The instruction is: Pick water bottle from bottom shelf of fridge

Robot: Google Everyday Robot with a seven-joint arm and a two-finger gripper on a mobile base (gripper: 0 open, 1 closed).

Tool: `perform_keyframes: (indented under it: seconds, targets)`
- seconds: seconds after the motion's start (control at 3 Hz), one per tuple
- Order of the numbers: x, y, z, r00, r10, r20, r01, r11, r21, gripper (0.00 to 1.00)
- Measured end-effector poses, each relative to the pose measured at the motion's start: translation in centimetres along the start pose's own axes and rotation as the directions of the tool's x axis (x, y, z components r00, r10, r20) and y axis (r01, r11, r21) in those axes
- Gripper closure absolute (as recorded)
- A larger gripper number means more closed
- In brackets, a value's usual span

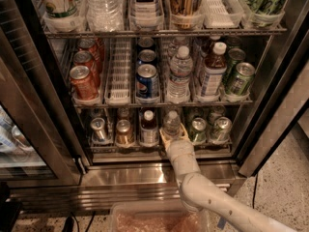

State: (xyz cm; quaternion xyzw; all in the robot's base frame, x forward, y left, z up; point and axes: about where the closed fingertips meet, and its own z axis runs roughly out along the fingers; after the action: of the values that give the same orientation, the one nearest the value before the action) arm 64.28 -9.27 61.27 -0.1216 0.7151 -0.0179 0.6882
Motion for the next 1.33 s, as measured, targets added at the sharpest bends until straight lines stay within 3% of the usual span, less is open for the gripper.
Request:
perform_keyframes:
  seconds: [0.67, 1.0, 1.33]
  targets:
    - [-3.6, -1.6, -2.0, 0.993, 0.093, 0.067, -0.093, 0.9957, -0.008, 1.00]
    - [-4.3, -3.1, -3.6, 0.992, 0.096, 0.085, -0.097, 0.9953, 0.008, 1.00]
    - [-3.6, -4.0, -5.6, 0.998, 0.048, 0.050, -0.047, 0.9989, -0.005, 1.00]
